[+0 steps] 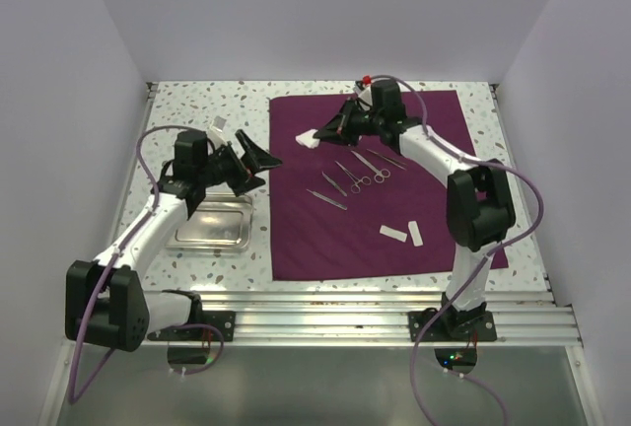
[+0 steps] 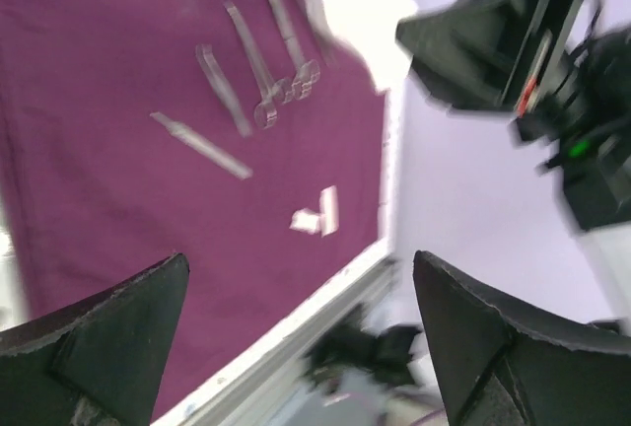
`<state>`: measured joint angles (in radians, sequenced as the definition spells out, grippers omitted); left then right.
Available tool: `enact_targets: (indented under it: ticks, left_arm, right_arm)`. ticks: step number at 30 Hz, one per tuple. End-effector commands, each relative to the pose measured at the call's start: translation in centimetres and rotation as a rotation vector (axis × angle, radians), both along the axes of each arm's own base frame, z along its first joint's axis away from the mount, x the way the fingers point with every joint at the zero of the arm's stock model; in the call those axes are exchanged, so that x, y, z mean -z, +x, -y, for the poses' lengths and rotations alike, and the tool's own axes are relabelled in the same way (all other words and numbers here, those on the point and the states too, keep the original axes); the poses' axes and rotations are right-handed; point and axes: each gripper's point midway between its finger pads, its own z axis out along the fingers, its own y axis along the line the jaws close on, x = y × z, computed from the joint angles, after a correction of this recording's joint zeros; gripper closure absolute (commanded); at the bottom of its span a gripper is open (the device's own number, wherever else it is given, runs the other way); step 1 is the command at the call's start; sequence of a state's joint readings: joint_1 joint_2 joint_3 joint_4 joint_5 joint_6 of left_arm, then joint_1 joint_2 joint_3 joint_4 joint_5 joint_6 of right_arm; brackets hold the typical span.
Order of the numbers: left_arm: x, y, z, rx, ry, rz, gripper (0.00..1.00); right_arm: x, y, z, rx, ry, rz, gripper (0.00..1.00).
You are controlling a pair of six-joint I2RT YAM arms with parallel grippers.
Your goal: Prepare the surgical pack
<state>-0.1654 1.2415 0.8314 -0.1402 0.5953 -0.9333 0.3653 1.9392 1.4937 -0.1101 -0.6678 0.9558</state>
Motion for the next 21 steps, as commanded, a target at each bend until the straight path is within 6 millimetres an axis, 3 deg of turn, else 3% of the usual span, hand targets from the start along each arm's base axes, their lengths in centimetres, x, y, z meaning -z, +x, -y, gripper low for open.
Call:
enact_targets:
  ticks: [1, 4, 8, 21]
  left_arm:
    - [-4.6, 1.1, 1.5, -0.069, -0.282, 0.010, 0.00]
    - [-5.4, 1.5, 1.6, -0.132, -0.409, -0.048, 0.00]
    - [-4.6, 1.7, 1.8, -0.184, -0.450, -0.148, 0.00]
    - [-2.0, 1.2, 2.2, -0.262, -0.492, -0.402, 0.04]
  right_arm:
    - [-5.3, -1.8, -3.3, -0.026, 0.130, 0.087, 1.00]
    - [-6.0, -3.2, -5.4, -0.052, 0.160, 0.104, 1.00]
    - [-6.6, -5.1, -6.9, -0.074, 0.188, 0.113, 1.00]
    - [-8.0, -6.8, -7.9, -0.093, 0.248, 0.131, 1.00]
